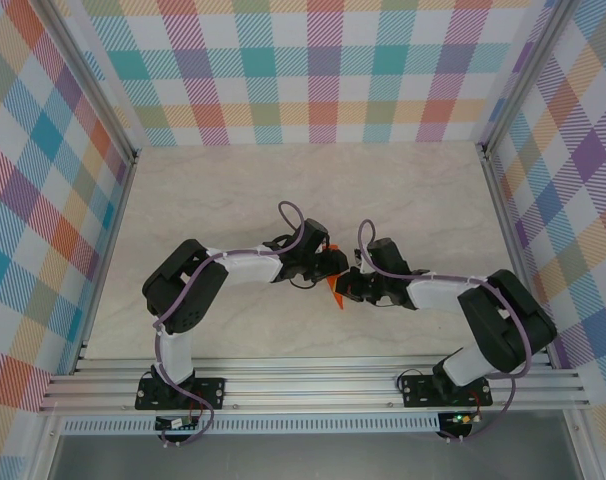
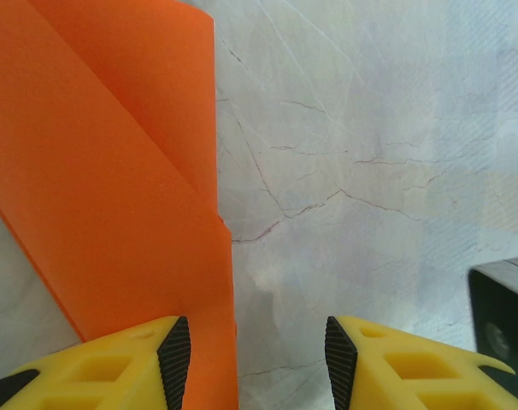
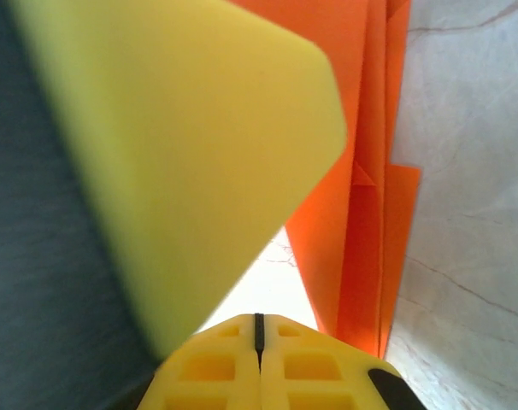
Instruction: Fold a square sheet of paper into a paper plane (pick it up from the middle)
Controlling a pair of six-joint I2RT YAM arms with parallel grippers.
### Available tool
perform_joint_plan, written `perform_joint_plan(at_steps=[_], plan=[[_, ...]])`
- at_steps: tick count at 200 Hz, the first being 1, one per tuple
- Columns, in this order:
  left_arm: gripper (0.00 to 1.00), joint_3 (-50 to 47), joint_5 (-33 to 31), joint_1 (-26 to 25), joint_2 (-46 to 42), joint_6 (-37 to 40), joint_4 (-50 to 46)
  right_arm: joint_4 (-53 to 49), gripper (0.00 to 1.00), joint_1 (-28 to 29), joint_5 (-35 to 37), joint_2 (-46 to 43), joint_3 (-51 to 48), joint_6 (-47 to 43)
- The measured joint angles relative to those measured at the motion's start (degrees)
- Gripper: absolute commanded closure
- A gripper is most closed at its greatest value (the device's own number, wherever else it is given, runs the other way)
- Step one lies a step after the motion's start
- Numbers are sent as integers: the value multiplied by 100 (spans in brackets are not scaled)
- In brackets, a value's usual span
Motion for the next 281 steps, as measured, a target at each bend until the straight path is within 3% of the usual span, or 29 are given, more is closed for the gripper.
perform_joint_plan(at_steps=[81,178,281], plan=[[52,0,7,0,0,0,0,212,95,0,-11,446,-35,136],[52,0,4,0,24,-2,-7,-131,94,0,-105,-17,-168,118],[52,42,92,0,81,0,-61,-310,94,-9,-125,122,-210,33]])
